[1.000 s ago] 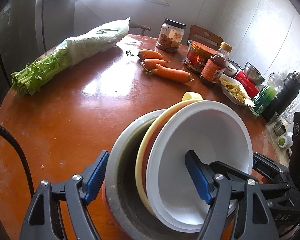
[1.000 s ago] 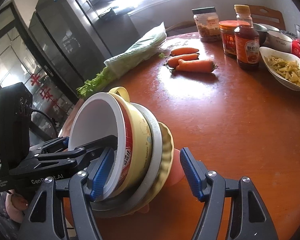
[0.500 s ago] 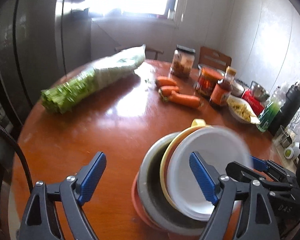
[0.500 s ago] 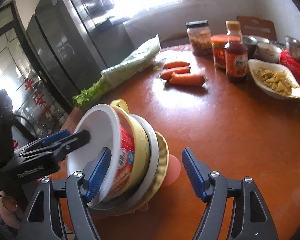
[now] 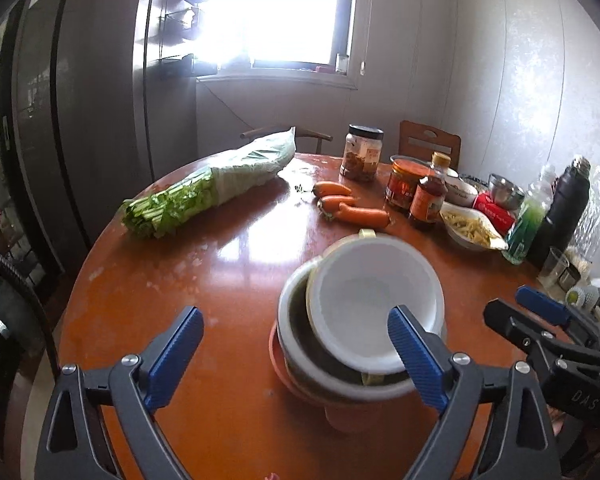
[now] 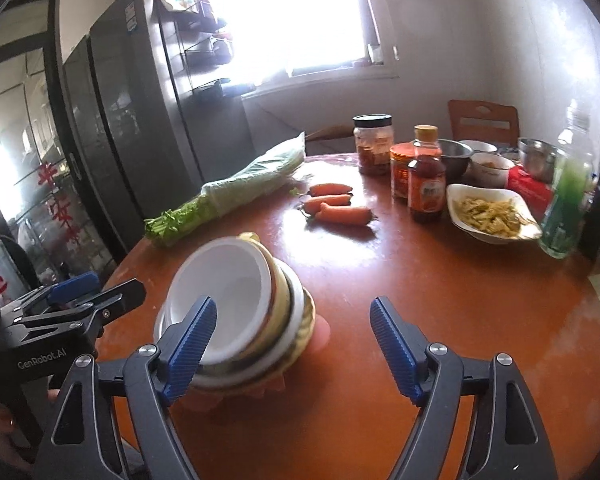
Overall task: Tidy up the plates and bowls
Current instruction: 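Open both grippers and pull them back from the stack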
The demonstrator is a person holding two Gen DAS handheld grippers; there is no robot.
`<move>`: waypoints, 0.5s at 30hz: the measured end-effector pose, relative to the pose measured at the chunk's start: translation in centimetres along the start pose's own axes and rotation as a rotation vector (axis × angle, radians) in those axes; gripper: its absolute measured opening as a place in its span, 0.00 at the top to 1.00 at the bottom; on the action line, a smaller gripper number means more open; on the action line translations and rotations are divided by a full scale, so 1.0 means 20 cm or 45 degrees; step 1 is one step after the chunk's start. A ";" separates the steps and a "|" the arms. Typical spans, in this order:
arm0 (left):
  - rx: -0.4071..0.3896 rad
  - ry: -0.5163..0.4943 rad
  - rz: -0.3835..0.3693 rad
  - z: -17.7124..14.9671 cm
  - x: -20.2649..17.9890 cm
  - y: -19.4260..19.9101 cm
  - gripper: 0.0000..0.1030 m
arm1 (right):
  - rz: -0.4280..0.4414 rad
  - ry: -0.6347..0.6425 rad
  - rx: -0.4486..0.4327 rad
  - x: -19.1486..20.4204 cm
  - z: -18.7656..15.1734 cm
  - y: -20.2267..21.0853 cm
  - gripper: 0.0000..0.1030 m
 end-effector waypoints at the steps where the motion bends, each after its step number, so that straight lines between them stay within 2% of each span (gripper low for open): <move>1: 0.005 -0.004 0.004 -0.03 -0.01 0.01 0.09 | -0.019 0.010 -0.003 -0.01 -0.03 0.02 0.22; 8: 0.016 -0.017 -0.002 -0.23 -0.11 0.07 0.09 | -0.074 0.042 0.002 -0.04 -0.21 0.12 0.21; 15: 0.016 -0.037 0.051 -0.33 -0.16 0.14 0.09 | -0.124 0.068 0.016 -0.09 -0.38 0.20 0.21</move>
Point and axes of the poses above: each gripper's, at about its wrist camera, not at the fingertips, and y roughly against the way its jaws point, x to its left, z to its top, the point moved 9 cm from there along -y, roughly the way its jaws point, and after that the axes turned 2 degrees about -y, right-handed, at the moved point
